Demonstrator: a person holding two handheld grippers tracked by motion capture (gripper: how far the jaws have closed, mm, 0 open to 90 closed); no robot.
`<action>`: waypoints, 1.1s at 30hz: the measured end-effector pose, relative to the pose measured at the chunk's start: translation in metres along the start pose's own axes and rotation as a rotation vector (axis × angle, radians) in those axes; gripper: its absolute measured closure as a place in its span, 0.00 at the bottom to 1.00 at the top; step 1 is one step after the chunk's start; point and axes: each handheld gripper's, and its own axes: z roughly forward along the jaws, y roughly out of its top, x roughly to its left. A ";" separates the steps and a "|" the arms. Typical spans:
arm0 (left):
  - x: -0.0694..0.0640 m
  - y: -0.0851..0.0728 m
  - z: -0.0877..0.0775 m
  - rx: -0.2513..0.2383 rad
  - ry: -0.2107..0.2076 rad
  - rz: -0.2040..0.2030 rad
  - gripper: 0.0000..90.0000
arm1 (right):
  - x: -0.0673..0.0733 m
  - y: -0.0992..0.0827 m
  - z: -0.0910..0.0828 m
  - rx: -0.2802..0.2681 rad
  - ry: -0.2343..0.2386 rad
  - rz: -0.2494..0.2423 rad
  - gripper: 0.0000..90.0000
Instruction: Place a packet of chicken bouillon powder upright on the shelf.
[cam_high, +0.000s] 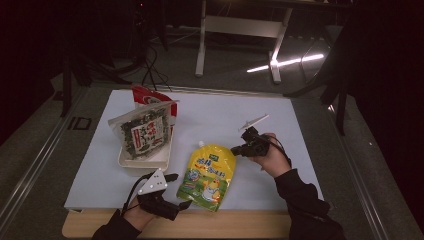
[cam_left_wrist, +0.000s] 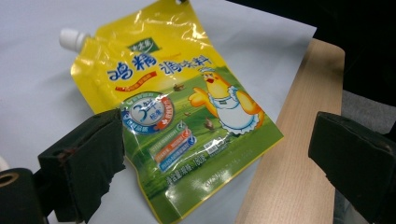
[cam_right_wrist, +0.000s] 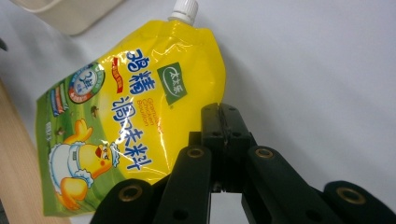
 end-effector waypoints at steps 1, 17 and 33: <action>0.001 0.002 0.000 0.020 -0.008 -0.017 0.05 | 0.001 0.001 -0.002 -0.009 -0.004 -0.004 1.00; 0.021 0.026 -0.003 0.023 0.084 -0.052 0.17 | 0.051 0.016 -0.045 -0.086 -0.054 -0.184 1.00; 0.048 0.058 -0.006 -0.028 0.123 -0.051 0.43 | 0.086 0.020 -0.070 -0.159 -0.029 -0.294 1.00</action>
